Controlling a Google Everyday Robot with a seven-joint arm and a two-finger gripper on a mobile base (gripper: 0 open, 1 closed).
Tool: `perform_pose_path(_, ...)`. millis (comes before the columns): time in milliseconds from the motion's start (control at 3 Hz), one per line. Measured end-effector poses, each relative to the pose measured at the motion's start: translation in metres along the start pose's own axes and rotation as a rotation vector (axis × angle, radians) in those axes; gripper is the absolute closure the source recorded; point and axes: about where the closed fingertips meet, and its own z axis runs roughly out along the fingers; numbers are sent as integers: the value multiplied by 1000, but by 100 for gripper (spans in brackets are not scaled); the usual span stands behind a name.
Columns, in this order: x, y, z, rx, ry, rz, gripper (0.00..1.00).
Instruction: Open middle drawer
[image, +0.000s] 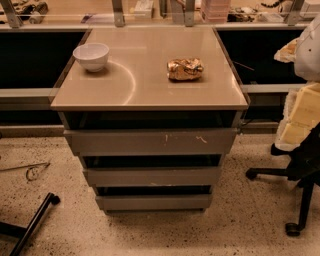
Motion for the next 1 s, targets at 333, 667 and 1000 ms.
perform_pose_path(333,0,0,0,0,0,0,0)
perform_pose_path(667,3,17,37,-55,-54,20,0)
perform_pose_path(1000,15,61,122,-153,-164,79,0)
